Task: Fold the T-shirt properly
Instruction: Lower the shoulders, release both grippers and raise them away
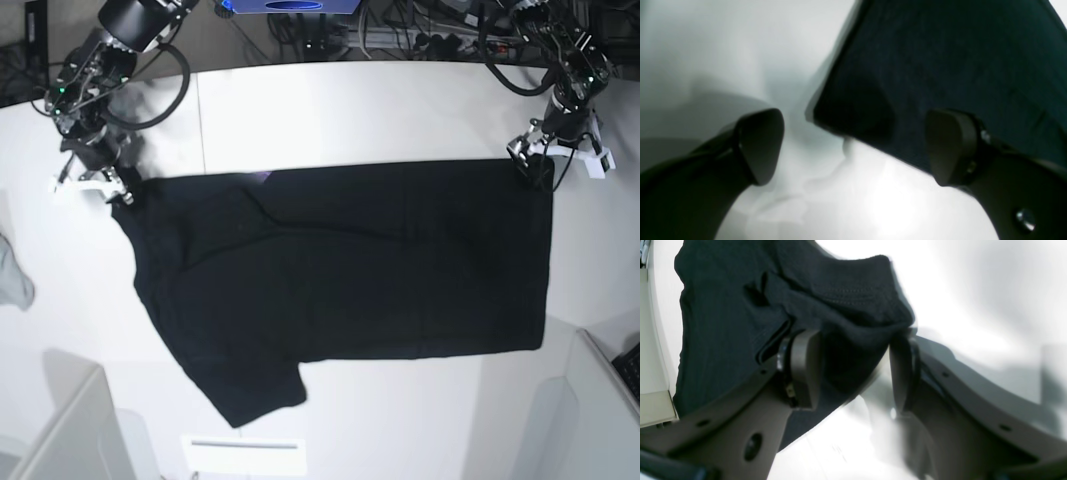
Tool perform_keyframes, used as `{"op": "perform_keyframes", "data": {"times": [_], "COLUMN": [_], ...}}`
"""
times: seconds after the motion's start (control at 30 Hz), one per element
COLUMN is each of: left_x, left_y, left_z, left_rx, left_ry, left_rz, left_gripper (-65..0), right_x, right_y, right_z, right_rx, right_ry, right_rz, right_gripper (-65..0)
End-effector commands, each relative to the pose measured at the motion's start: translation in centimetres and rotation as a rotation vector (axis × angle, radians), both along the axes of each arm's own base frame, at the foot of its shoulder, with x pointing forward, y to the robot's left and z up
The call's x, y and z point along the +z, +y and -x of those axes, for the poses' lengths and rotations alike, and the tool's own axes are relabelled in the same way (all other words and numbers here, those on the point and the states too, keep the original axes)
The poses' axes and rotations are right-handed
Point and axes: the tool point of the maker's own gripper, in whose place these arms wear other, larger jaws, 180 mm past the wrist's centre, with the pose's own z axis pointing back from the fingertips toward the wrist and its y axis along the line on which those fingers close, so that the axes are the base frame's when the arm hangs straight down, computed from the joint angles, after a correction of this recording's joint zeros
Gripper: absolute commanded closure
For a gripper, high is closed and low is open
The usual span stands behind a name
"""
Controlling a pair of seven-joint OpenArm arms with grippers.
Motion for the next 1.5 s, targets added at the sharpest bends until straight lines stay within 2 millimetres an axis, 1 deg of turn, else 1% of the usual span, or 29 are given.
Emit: {"op": "perform_keyframes", "data": {"times": [0.0,0.07,0.17,0.27,0.3,0.33,0.4,0.47,0.53,0.57,0.6,0.63,0.67,0.7,0.77,0.8,0.83,0.87,0.9,1.0,1.1,1.2,1.4,1.47], "left_x": [0.3,-0.6,-1.8,-2.2,-2.6,-2.9,-3.3,-3.3,-3.3,-3.3,-3.3,-3.3,-3.2,-3.2,-2.9,-2.8,-3.1,-3.3,-3.0,-2.6,-1.7,-1.1,-0.7,-0.6], "left_y": [0.4,0.2,0.1,0.0,-0.1,-0.2,-0.1,-0.1,-0.2,-0.2,-0.1,-0.1,-0.1,0.0,0.7,0.8,0.6,0.6,0.9,0.6,0.5,0.5,0.5,0.4], "left_z": [-0.5,-0.9,-0.8,-1.4,-1.2,-1.1,-1.0,-0.9,-1.0,-1.0,-1.0,-1.0,-1.0,-0.9,-0.7,-0.7,-0.6,0.1,0.1,0.8,1.4,2.4,4.9,5.7], "left_rx": [0.004,0.015,0.028,0.033,0.037,0.039,0.043,0.043,0.043,0.044,0.043,0.042,0.042,0.041,0.037,0.030,0.018,0.006,-0.010,-0.045,-0.065,-0.078,-0.096,-0.102], "left_ry": [-0.024,-0.017,0.004,0.001,0.010,0.018,0.024,0.025,0.025,0.027,0.027,0.027,0.025,0.027,0.034,0.037,0.047,0.068,0.072,0.085,0.082,0.092,0.129,0.143], "left_rz": [-0.001,0.029,0.063,0.081,0.090,0.098,0.103,0.104,0.105,0.106,0.104,0.104,0.102,0.100,0.080,0.072,0.072,0.063,0.046,0.016,-0.016,-0.040,-0.072,-0.079], "left_gripper": [-65.0,-65.0,-65.0,-65.0,-63.4,-59.1,-47.1,-33.1,-21.2,-16.6,-11.7,-7.4,-1.6,0.0,0.0,0.0,0.0,0.0,0.0,0.0,0.0,0.0,0.0,0.0], "right_x": [-0.5,-0.6,-0.6,-0.6,-0.5,-0.5,-0.4,-0.4,-0.4,-0.4,-0.4,-0.3,-0.2,0.0,0.2,0.1,0.1,0.4,0.6,1.3,1.7,1.7,2.2,2.4], "right_y": [-0.2,-0.2,-0.1,-0.3,-0.3,-0.3,-0.3,-0.3,-0.3,-0.3,-0.3,-0.4,-0.7,-1.1,-1.4,-1.6,-1.6,-1.9,-2.0,-2.3,-2.6,-2.8,-3.3,-3.0], "right_z": [0.6,0.7,0.7,0.6,0.5,0.5,0.4,0.4,0.4,0.4,0.3,0.3,0.1,0.1,0.1,0.4,0.6,0.7,1.1,2.0,3.3,4.6,7.8,9.0], "right_rx": [0.008,0.009,0.011,0.006,0.006,0.006,0.006,0.006,0.007,0.008,0.007,0.002,-0.011,-0.023,-0.035,-0.039,-0.040,-0.040,-0.040,-0.042,-0.037,-0.034,-0.019,-0.016], "right_ry": [0.044,0.047,0.049,0.046,0.043,0.043,0.040,0.040,0.039,0.038,0.036,0.032,0.019,0.007,-0.004,0.002,0.003,0.000,0.001,-0.001,0.009,0.028,0.070,0.084], "right_rz": [0.011,0.012,0.010,0.014,0.014,0.014,0.015,0.015,0.015,0.015,0.017,0.021,0.033,0.046,0.058,0.056,0.060,0.071,0.080,0.109,0.139,0.157,0.215,0.224], "right_gripper": [-30.8,-30.8,-30.8,-30.8,-30.8,-30.6,-30.6,-30.6,-29.1,-25.5,-19.4,-11.9,-2.0,0.0,0.0,0.0,0.0,0.0,0.0,0.0,0.0,0.0,0.0,0.0]}}
